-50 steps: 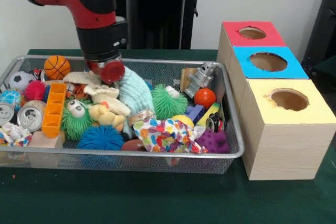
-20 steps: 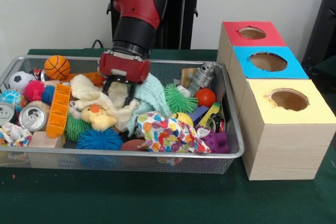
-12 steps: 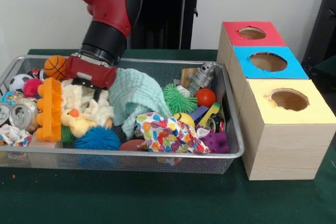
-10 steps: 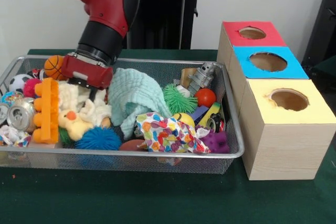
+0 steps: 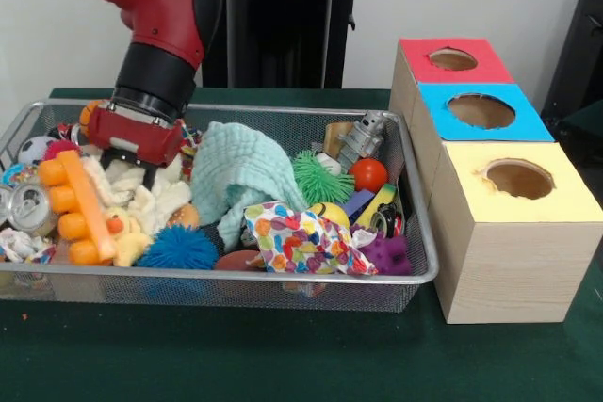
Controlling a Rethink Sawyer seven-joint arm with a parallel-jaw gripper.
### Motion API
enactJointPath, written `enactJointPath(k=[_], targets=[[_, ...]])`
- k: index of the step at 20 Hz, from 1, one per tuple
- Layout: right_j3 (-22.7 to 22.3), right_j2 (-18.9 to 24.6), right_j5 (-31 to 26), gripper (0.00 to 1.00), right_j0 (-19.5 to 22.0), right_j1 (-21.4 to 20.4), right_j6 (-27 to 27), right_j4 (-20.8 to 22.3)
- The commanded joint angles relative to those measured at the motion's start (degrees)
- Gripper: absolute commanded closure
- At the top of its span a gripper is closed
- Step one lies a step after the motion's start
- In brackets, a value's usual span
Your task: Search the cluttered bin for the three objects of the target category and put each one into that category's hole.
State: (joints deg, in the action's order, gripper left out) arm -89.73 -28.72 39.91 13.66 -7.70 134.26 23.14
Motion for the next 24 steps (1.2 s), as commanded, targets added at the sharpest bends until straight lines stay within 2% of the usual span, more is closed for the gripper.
enactJointPath(k=[1, 2, 4, 6, 10, 14, 24], targets=[[-1.55, 47.92, -40.55, 0.0, 29.15, -6.22, 6.59, 28.31], [-4.13, 52.9, -44.23, 0.0, 33.26, -5.49, 3.74, 26.96], [-8.08, 58.99, -48.98, 0.0, 38.29, -4.46, -0.83, 22.98], [-10.65, 63.24, -52.11, 0.0, 41.8, -2.61, -3.75, 19.69], [-13.09, 65.32, -52.15, 0.0, 42.89, -1.42, -5.21, 14.81], [-15.09, 64.9, -51.35, 0.0, 41.75, -2.97, -3.58, 11.51], [-17.07, 62.97, -48.07, 0.0, 38.4, -6.3, 0.08, 8.36]])
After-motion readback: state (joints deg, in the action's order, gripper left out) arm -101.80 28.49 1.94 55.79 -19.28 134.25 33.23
